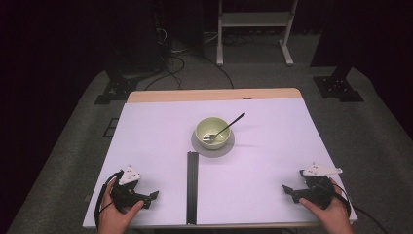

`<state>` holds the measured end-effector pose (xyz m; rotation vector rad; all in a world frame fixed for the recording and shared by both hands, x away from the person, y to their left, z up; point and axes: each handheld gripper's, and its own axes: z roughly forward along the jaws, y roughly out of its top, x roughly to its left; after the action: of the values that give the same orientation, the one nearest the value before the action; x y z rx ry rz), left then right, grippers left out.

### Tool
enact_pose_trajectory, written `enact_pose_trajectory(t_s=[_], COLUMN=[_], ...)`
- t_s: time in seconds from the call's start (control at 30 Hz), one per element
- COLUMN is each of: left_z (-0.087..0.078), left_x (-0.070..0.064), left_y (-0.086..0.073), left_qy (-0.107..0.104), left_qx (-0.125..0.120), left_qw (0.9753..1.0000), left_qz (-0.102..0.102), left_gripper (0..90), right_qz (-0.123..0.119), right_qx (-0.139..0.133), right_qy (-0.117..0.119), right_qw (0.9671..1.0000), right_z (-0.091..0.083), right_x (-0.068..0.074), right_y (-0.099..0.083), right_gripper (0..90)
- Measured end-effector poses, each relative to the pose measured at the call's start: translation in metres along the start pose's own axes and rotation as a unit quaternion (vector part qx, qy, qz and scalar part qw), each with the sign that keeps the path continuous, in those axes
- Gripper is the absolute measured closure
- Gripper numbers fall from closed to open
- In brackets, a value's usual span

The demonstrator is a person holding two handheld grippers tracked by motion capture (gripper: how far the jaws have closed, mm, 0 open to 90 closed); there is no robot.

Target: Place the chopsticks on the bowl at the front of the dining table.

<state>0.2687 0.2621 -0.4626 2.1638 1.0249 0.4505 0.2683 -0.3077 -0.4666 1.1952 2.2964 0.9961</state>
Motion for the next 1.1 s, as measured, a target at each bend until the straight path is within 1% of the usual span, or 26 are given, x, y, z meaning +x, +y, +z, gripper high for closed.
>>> enact_pose_trajectory(t_s=[0.17,0.2,0.33,0.43,0.5,0.6,0.67,0.9,1.1], left_z=[0.0,-0.001,-0.001,0.0,0.0,0.0,-0.001,-0.001,0.0], left_x=[0.0,0.001,0.002,0.002,0.001,0.0,0.001,0.001,0.0], left_y=[0.0,0.001,0.001,0.003,0.004,0.006,0.007,0.01,0.017], left_qy=[-0.001,-0.003,-0.006,-0.007,-0.015,-0.011,-0.013,-0.016,-0.021], left_qx=[-0.001,-0.003,-0.005,-0.002,-0.003,-0.004,-0.008,-0.013,-0.018], left_qw=[1.0,0.9999,0.9999,0.9999,0.9998,0.9999,0.9998,0.9997,0.9996], left_qz=[-0.005,-0.01,-0.012,-0.008,-0.012,-0.007,-0.011,-0.009,-0.01], left_gripper=[0.2,0.1,0.1,0.2,0.2,0.2,0.2,0.2,0.2], right_qz=[0.0,0.0,-0.001,-0.001,-0.001,0.0,0.0,0.0,0.0], right_qx=[0.0,0.0,0.0,-0.001,-0.001,0.0,0.0,0.0,0.0], right_qy=[0.0,0.0,-0.001,0.0,0.0,0.0,0.0,0.0,0.0], right_qw=[1.0,1.0,1.0,1.0,1.0,1.0,1.0,1.0,1.0], right_z=[0.0,0.0,0.0,0.0,0.0,0.0,0.0,0.0,0.0], right_x=[0.0,0.0,0.0,0.0,0.0,0.0,0.0,0.0,0.0], right_y=[0.0,0.0,0.0,0.0,0.0,0.0,0.0,0.0,0.0], right_gripper=[10.5,10.5,10.6,10.6,10.6,10.5,10.5,10.5,10.5])
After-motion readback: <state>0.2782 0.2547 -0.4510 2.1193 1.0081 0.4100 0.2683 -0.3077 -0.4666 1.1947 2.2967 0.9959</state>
